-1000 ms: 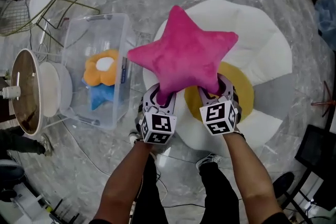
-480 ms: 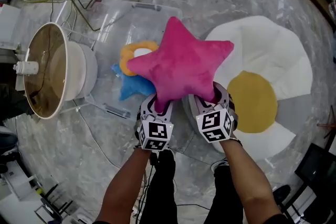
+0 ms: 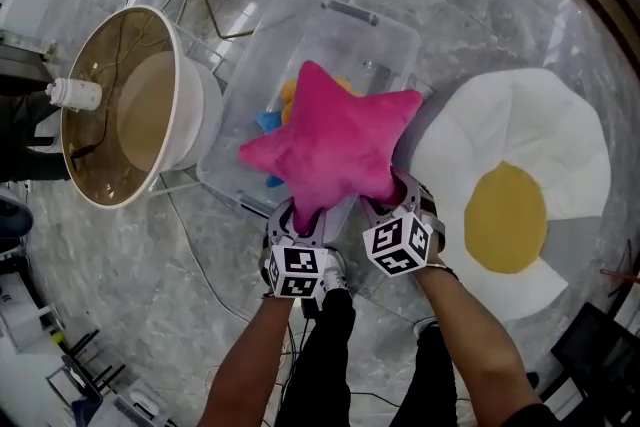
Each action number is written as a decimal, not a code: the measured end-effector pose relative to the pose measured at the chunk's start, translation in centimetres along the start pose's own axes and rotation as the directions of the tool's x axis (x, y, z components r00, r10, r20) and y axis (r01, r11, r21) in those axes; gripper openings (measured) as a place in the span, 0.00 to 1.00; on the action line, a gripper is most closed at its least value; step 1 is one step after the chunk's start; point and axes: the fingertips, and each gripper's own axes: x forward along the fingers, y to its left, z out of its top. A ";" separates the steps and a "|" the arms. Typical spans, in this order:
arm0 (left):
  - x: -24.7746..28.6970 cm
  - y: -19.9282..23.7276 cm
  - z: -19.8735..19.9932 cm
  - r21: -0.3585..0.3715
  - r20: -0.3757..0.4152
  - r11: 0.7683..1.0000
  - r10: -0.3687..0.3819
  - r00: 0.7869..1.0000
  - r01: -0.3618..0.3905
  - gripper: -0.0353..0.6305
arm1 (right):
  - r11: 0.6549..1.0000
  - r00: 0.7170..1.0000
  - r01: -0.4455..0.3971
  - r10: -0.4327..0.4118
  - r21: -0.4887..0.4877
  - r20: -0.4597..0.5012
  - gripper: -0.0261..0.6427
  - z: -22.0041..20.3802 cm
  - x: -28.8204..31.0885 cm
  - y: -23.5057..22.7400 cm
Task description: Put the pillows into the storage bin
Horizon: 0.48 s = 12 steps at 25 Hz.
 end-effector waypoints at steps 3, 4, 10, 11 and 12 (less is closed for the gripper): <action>-0.2 2.4 -1.8 -0.038 -0.020 0.999 0.003 1.000 -0.004 0.40 | 0.999 0.998 -0.051 0.051 -0.009 -0.030 0.48 1.3 2.3 2.0; -0.2 3.1 -2.3 -0.050 -0.027 0.999 0.003 1.000 -0.005 0.40 | 0.998 0.997 -0.066 0.066 -0.009 -0.040 0.48 1.6 3.1 2.5; 0.2 5.9 -5.7 -0.090 -0.065 0.995 0.024 0.998 -0.030 0.42 | 0.989 0.983 -0.150 0.149 -0.003 -0.109 0.52 1.7 6.8 5.7; 0.4 6.1 -6.2 -0.095 -0.072 0.995 0.023 0.997 -0.030 0.43 | 0.987 0.979 -0.160 0.159 0.000 -0.128 0.53 1.4 7.3 5.9; 0.5 6.2 -6.7 -0.089 -0.079 0.996 0.025 0.997 -0.032 0.45 | 0.986 0.976 -0.164 0.162 -0.004 -0.148 0.56 1.1 7.8 6.2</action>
